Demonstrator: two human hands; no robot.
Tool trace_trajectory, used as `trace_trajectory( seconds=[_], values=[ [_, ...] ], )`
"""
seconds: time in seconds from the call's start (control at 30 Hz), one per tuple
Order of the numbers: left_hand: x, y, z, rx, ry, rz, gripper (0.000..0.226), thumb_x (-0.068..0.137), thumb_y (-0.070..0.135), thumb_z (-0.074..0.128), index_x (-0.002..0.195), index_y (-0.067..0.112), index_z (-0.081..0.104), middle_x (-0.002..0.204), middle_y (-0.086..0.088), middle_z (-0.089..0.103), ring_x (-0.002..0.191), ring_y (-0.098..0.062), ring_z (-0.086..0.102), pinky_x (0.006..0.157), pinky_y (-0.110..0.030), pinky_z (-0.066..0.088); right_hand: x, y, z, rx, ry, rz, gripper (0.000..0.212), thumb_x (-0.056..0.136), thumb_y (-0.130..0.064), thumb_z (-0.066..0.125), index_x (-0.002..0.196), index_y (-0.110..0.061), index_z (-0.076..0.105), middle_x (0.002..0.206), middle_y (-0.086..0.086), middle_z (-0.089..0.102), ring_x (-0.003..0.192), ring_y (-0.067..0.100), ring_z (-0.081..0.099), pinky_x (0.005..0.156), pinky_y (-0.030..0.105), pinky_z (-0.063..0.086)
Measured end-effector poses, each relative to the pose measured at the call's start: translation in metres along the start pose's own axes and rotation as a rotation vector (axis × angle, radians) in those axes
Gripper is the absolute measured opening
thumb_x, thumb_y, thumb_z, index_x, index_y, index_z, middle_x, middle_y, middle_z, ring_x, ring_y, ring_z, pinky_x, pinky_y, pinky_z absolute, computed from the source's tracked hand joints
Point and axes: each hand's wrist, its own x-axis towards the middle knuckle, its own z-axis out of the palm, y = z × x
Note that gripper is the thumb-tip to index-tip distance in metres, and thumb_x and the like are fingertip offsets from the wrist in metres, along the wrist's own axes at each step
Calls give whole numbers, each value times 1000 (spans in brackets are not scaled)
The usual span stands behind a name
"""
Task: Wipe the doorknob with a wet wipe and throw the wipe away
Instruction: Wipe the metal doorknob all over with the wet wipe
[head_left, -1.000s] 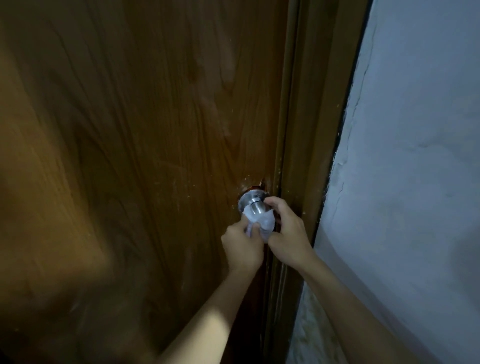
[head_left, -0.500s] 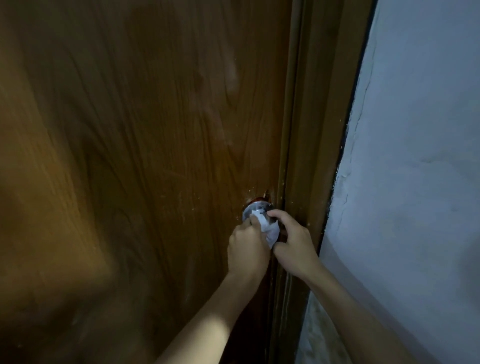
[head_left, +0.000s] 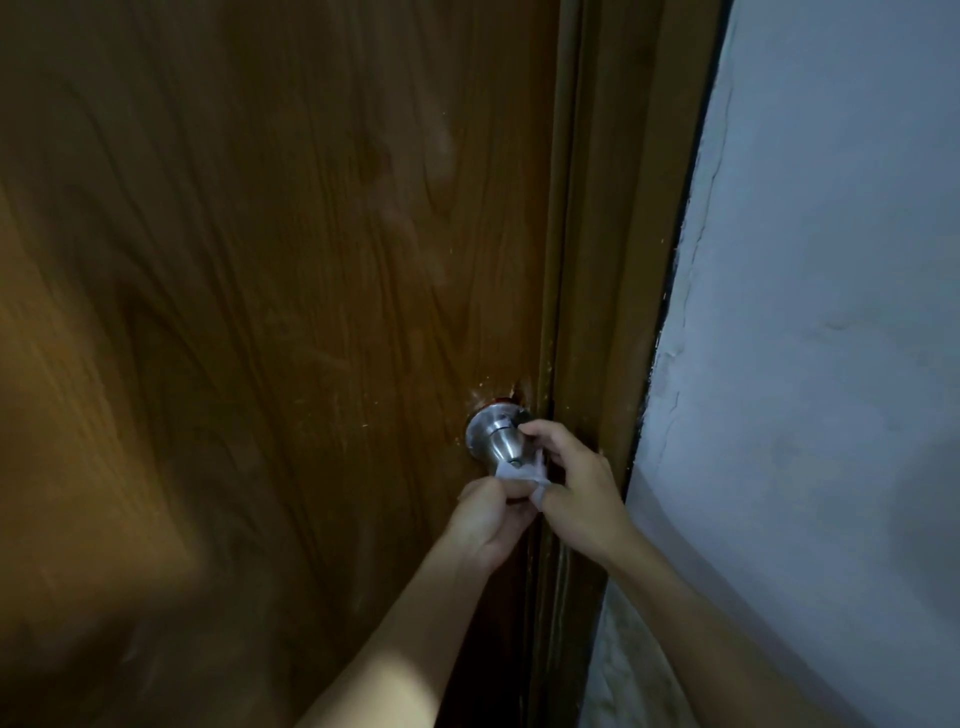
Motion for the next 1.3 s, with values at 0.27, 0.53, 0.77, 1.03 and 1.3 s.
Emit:
trace_trajectory(
  seconds=[0.27,0.53,0.77,1.03,1.3],
  values=[
    [-10,10,-15,278,70,122,28,83,-8,51,104,4,65,105,-13,71,99,-20,66,84,-29,52,2,1,0,-6,-20,-27,58,76,11,52,125,-20,47,126,3,55,118,12,48,88,13,37],
    [-23,6,-21,1239,378,811,33,82,4,61,113,17,64,80,6,71,69,-7,64,64,-26,55,-2,0,3,92,-14,-5,54,79,11,50,123,-22,48,119,-4,53,107,5,47,73,4,40],
    [-8,13,-20,1989,227,1202,53,60,16,82,109,7,64,99,-6,74,91,-17,69,67,-24,57,-7,-2,3,200,-16,-20,55,82,14,44,118,-27,49,115,-16,55,113,0,48,97,18,37],
    [2,30,-23,2251,-47,1323,55,61,24,77,113,16,62,112,0,69,104,-16,64,78,-27,54,-11,5,9,338,85,18,62,80,23,39,123,-21,45,125,-3,55,120,9,50,103,27,40],
    [4,27,-22,2338,-194,1337,53,58,23,79,109,26,65,114,8,68,113,-14,59,89,-34,50,-28,18,10,354,165,64,63,80,25,35,122,-21,42,129,11,56,120,17,51,103,35,41]
  ],
)
